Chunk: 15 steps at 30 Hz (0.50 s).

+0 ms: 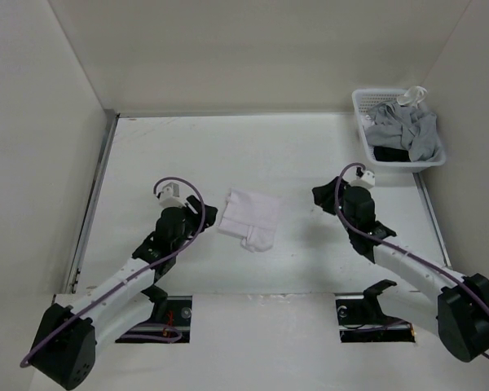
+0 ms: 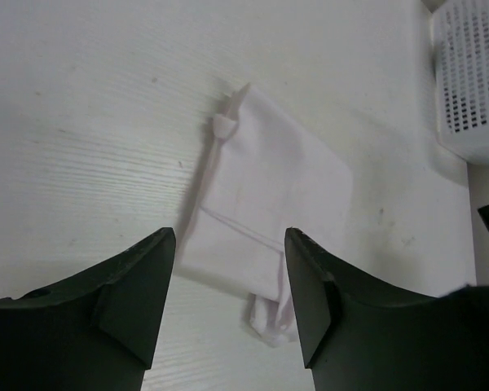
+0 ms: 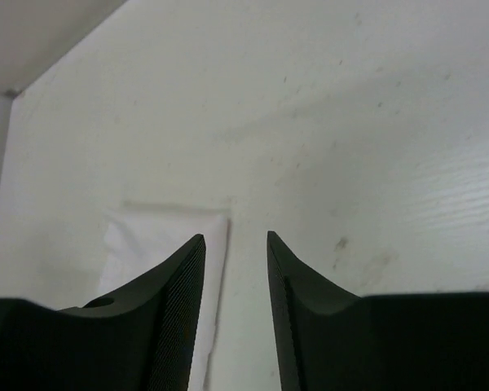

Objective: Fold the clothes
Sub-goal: Fold the tank top

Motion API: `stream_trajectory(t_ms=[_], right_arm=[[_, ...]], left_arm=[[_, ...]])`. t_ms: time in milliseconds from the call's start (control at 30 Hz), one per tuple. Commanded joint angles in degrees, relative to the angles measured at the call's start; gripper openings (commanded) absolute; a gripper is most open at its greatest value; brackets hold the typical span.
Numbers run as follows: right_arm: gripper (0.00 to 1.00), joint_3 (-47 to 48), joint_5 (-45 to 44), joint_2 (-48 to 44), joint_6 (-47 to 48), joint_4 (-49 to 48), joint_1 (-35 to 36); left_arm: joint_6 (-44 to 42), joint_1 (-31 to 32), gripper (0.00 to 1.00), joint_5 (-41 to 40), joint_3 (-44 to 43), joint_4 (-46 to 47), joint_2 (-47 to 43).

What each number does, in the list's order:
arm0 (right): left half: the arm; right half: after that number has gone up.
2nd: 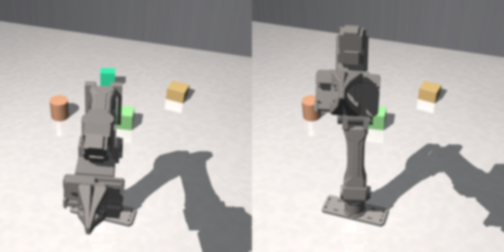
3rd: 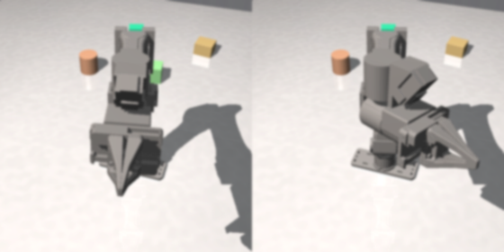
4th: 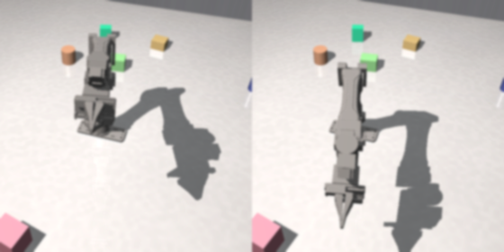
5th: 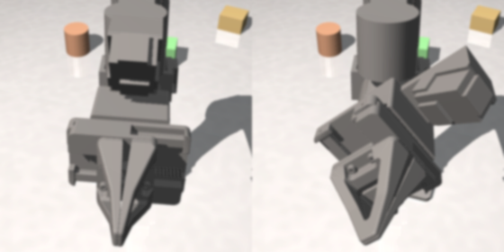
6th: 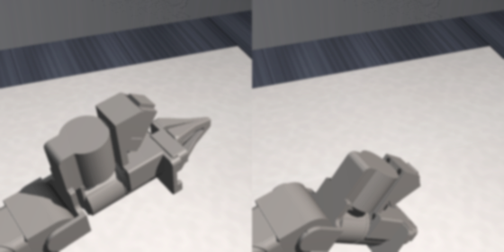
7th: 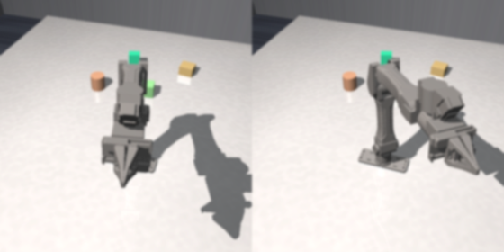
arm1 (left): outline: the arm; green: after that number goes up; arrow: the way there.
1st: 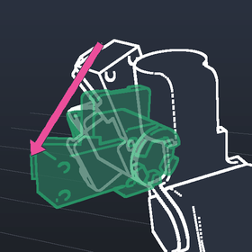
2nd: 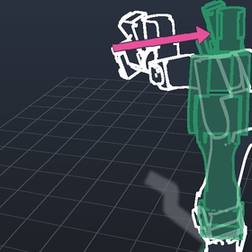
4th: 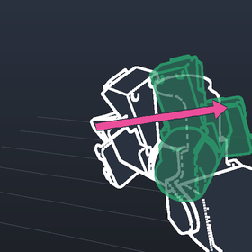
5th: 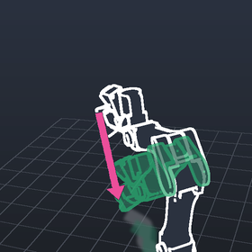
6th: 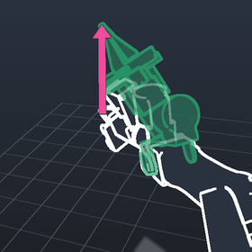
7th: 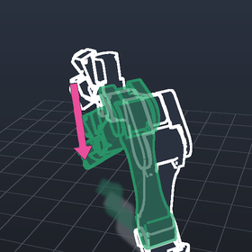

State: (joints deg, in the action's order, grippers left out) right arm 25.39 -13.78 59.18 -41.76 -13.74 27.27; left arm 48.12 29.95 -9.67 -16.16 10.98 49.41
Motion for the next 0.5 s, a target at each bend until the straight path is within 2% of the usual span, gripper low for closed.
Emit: stream_trajectory(t_ms=[0, 67, 133, 267, 467], right_arm=[[0.5, 0.4, 2.3, 1.5, 0.8, -10.2, -4.0], [0.6, -1.5, 2.3, 2.6, 1.9, -14.4, -5.4], [0.65, -3.7, 2.2, 3.7, 1.9, -17.2, -5.8], [0.68, -4.4, 3.1, 5.2, 1.3, -18.3, -5.5], [0.7, -4.6, 4.0, 4.6, 1.0, -18.3, -5.7]], left_arm=[[-2.2, -4.0, 0.56, -3.2, -0.3, -5.5, -3.0], [-1.9, -6.4, 0.58, -3.2, 0.2, -7.8, -4.1], [-1.4, -9.2, 0.62, -2.8, 0.4, -9.7, -5.0], [-2.1, -12.5, 0.64, 0.0, -0.4, -10.7, -4.2], [-3.6, -13.2, 0.64, 0.6, -2.5, -11.6, -1.8]])
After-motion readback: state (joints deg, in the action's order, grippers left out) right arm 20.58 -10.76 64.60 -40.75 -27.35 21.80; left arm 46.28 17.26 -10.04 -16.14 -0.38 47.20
